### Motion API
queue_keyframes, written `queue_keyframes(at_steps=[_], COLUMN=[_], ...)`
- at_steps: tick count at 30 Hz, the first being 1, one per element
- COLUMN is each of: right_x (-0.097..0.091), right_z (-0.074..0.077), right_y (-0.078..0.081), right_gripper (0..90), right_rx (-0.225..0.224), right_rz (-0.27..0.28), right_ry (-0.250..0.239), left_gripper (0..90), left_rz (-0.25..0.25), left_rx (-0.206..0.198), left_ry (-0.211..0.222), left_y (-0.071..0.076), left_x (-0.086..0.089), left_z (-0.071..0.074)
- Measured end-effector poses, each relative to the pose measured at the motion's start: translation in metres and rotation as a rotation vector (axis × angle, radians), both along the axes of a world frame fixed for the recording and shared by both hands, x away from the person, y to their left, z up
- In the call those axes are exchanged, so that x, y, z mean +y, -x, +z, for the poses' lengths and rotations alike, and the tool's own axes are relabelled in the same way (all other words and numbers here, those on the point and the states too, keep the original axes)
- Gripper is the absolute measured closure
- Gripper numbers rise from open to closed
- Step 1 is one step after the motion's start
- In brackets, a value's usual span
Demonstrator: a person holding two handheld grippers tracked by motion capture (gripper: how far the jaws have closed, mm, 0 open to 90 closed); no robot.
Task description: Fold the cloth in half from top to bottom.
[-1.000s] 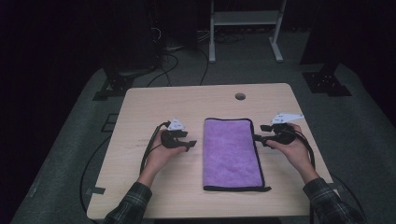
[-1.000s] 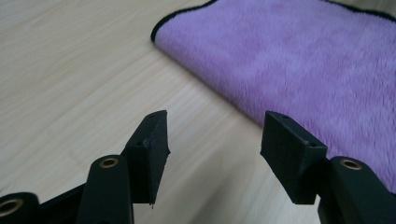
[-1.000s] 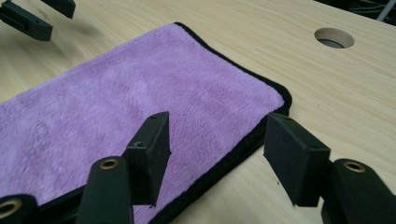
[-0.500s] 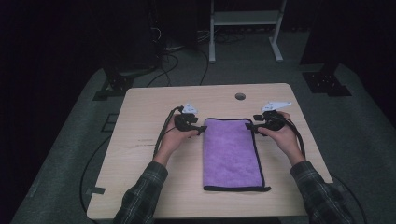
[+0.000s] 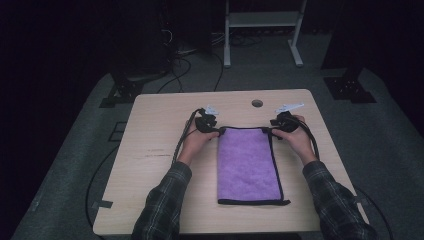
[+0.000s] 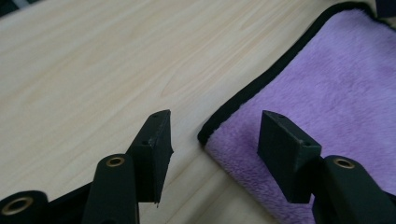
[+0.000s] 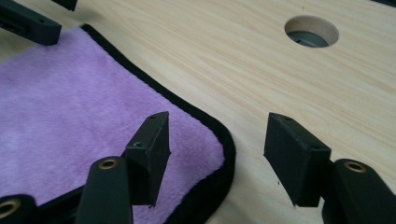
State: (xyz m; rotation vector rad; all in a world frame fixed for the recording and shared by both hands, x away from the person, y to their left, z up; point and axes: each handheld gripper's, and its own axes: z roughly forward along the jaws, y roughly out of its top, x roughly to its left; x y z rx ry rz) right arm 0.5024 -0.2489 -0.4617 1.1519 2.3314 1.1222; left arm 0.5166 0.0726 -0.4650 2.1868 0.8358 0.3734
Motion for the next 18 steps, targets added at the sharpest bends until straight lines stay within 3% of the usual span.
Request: queue_keyframes(at_steps=[4, 9, 18], right_x=[-0.001, 0.001, -0.001], right_z=[-0.007, -0.014, -0.018], right_y=[-0.002, -0.002, 0.006], right_gripper=[39.7, 41.7, 61.1], right_rx=[0.025, 0.040, 0.036], right_rz=[0.006, 0.028, 0.044], right_ry=[0.011, 0.041, -0.013], left_gripper=[46.6, 55.0, 73.7], left_rz=[-0.007, -0.012, -0.064], left_rx=[0.015, 0.061, 0.094], left_ry=[-0.002, 0.032, 0.017], left_y=[-0.002, -0.004, -0.005], left_x=[-0.001, 0.000, -0.004], left_z=[-0.006, -0.008, -0.005])
